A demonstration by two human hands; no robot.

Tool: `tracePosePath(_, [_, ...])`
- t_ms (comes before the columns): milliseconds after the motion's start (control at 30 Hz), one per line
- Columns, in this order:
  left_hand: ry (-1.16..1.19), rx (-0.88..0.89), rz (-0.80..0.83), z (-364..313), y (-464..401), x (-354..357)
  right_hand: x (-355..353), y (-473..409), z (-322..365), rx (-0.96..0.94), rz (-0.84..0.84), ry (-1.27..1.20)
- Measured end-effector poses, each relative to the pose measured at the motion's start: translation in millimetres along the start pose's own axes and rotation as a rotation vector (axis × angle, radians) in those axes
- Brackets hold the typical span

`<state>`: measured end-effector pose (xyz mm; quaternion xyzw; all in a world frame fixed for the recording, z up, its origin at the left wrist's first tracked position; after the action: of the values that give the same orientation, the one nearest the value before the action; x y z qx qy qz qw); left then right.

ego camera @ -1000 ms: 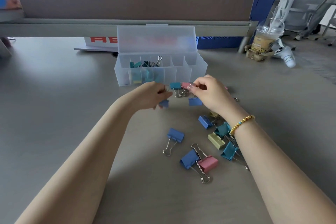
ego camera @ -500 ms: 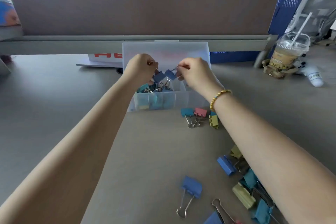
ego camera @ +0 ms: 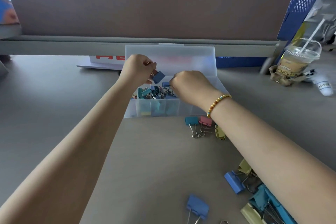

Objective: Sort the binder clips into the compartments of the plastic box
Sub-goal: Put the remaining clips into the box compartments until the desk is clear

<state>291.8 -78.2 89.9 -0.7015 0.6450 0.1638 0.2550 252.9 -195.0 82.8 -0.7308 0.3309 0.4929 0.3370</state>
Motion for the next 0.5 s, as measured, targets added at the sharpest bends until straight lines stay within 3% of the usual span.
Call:
tracePosePath(333, [0.013, 0.007, -0.015, -3, 8, -9, 0, 6, 6, -0.013, 0.073, 0.145])
tracePosePath(500, [0.013, 0.012, -0.014, -3, 8, -8, -3, 5, -28, 0.205, -0.020, -0.245])
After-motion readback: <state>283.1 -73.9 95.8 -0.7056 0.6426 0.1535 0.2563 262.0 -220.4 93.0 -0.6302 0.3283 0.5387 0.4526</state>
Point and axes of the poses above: each hand's wrist, its own y-axis away from the middle knuckle, its own x-axis out of the palm, z = x × y, the point moved 9 cm from there along -y, towards the middle knuckle, and after that the axes turned 5 degrees about z, right-handed, at the moved point
